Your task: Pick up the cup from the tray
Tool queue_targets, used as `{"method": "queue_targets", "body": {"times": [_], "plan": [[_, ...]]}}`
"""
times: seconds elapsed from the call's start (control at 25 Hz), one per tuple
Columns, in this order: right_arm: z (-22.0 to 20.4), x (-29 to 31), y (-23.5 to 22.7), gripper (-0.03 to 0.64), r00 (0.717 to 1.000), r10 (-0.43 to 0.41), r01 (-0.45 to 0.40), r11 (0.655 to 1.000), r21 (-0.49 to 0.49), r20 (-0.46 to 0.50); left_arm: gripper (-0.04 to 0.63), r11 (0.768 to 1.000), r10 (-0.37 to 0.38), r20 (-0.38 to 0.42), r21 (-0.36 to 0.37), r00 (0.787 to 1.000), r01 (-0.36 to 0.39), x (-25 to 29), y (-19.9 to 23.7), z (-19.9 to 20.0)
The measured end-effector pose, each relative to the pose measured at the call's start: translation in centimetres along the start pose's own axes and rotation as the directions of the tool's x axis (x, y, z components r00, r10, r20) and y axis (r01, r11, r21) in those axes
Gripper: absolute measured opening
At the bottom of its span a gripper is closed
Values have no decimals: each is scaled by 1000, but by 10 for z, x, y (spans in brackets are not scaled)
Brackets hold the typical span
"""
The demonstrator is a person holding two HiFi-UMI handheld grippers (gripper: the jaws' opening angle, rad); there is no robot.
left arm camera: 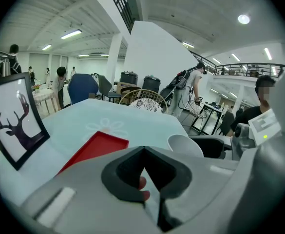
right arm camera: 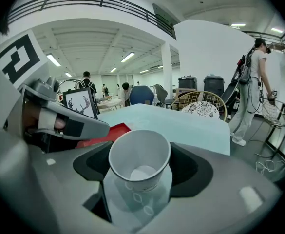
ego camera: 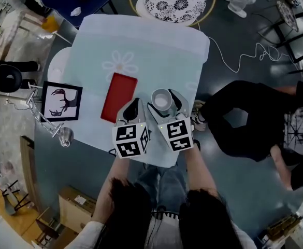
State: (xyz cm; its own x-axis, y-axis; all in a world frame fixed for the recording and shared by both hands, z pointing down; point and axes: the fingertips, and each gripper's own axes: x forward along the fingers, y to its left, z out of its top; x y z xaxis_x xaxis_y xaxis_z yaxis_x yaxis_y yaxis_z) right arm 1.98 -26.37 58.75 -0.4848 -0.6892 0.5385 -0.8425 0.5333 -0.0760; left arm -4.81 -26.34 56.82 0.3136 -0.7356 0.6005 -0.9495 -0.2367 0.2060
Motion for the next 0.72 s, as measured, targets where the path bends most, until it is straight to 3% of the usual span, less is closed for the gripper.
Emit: {"method": "queue_targets", "body": {"times": [0.24,0.44,0.72], "plan": [[1,-1,2,377,1000,15,-15,1000,2,16,0,1000,11,-12,-2,1000,-11,-1,1,-7],[8,-5,3,433,998,52,-54,998,36,43,0,1000,23,-11,-4,1000,-23,-3,4,-8],[21,-17,2,437,997,26,-29,999,32,76,0,1000,29,-4,-12,1000,-29,-13,6,-6]]}}
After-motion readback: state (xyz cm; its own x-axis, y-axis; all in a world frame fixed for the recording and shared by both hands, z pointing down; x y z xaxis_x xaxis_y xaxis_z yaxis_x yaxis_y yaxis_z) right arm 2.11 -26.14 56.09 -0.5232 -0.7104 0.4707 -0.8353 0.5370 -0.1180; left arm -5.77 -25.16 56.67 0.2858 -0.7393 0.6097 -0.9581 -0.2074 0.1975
